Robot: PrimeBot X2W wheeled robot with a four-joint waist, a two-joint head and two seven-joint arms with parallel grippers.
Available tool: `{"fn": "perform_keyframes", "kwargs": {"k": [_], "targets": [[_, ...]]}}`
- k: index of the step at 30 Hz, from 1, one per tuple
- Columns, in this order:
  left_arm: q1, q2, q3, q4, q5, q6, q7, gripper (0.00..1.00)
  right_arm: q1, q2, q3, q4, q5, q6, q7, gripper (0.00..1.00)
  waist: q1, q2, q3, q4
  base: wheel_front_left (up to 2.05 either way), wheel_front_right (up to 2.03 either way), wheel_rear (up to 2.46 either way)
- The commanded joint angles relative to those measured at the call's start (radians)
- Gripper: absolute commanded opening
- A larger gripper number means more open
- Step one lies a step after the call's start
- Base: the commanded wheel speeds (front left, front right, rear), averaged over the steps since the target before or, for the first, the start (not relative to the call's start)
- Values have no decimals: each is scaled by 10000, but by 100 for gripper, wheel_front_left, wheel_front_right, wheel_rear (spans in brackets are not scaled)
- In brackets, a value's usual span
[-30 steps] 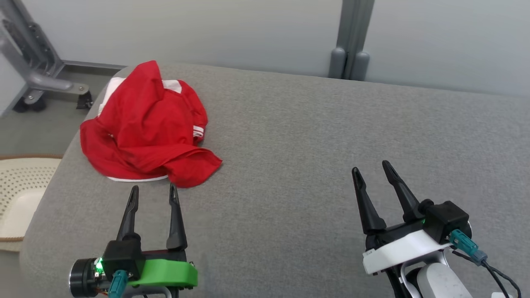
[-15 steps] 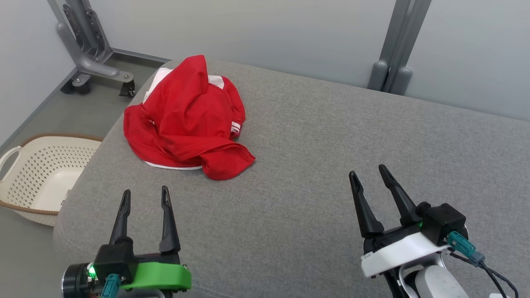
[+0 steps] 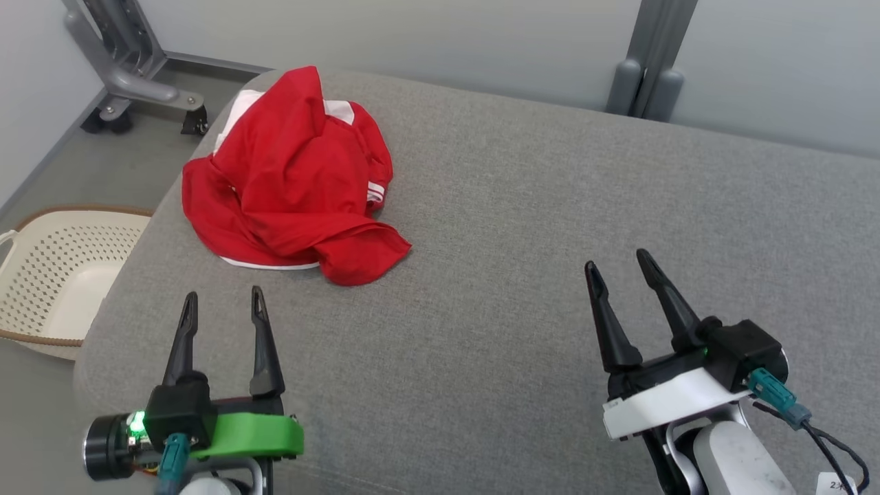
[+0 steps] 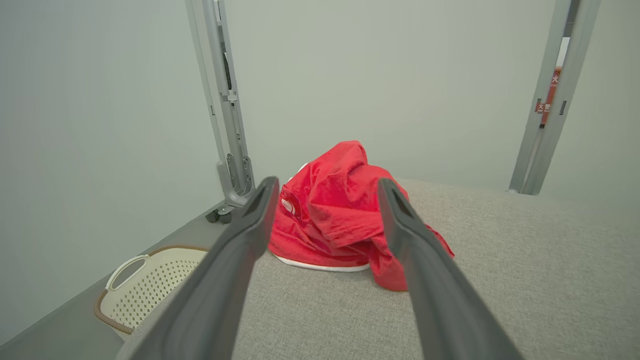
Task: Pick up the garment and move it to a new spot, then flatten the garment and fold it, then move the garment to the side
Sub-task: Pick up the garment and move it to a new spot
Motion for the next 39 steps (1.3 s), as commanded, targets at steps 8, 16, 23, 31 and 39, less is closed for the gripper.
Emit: {"fn": "perform_keyframes", "kwargs": {"k": [8, 16, 23, 31, 39], "targets": [[-2235, 485, 498, 1300, 166, -781, -4, 100, -817, -376, -653, -630, -659, 3, -32, 100, 0, 0, 2216, -814, 0, 0, 0], [-4977, 1271, 544, 3957, -29, -1586, 691, 100, -1290, -908, -1093, -1048, -680, 3, -32, 100, 0, 0, 3280, -1213, 0, 0, 0], [-6609, 1757, 685, 5776, -10, -1462, 1308, 100, -1492, -981, -1115, -1192, -692, 3, -32, 100, 0, 0, 3800, -1519, 0, 0, 0], [-7657, 1901, 664, 7642, -163, -1586, 1187, 0, -1497, -988, -1228, -1205, -771, 3, -32, 100, 0, 0, 3989, -1556, 0, 0, 0], [-7848, 2090, 668, 8009, -182, -1488, 190, 0, -1311, -784, -1216, -965, -825, 3, -32, 100, 0, 0, 3436, -1448, 0, 0, 0]]}}
